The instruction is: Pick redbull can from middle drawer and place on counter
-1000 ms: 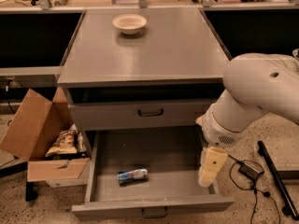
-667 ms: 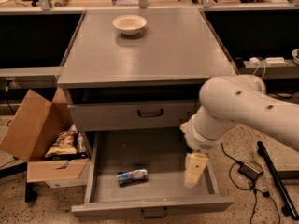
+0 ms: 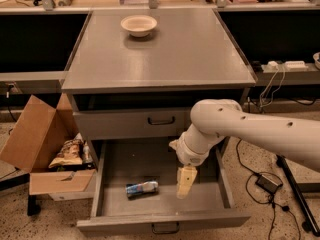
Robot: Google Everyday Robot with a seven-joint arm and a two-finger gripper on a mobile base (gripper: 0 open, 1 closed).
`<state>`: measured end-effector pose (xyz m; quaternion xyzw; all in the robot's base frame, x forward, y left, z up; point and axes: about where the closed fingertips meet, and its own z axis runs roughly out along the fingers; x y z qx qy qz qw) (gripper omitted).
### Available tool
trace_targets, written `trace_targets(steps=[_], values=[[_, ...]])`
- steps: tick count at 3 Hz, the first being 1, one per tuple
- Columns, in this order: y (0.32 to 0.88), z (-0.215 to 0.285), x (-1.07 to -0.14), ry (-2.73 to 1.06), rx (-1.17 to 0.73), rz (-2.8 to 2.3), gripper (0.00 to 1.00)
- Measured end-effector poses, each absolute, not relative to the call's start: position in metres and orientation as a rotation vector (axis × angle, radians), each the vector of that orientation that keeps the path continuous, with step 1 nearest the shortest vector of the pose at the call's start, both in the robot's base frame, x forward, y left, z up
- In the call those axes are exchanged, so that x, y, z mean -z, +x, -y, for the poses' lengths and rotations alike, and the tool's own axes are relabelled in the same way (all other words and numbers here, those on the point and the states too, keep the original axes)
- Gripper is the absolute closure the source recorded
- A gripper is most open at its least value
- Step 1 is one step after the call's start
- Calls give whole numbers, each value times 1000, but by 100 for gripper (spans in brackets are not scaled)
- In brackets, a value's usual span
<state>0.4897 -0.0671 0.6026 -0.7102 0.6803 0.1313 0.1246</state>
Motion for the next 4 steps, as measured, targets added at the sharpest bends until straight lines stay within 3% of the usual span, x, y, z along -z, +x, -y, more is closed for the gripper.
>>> trace_targets(steps=[1, 4], values=[[490, 67, -603, -2070, -383, -1983, 0], [533, 17, -481, -1881, -478, -2009, 0]])
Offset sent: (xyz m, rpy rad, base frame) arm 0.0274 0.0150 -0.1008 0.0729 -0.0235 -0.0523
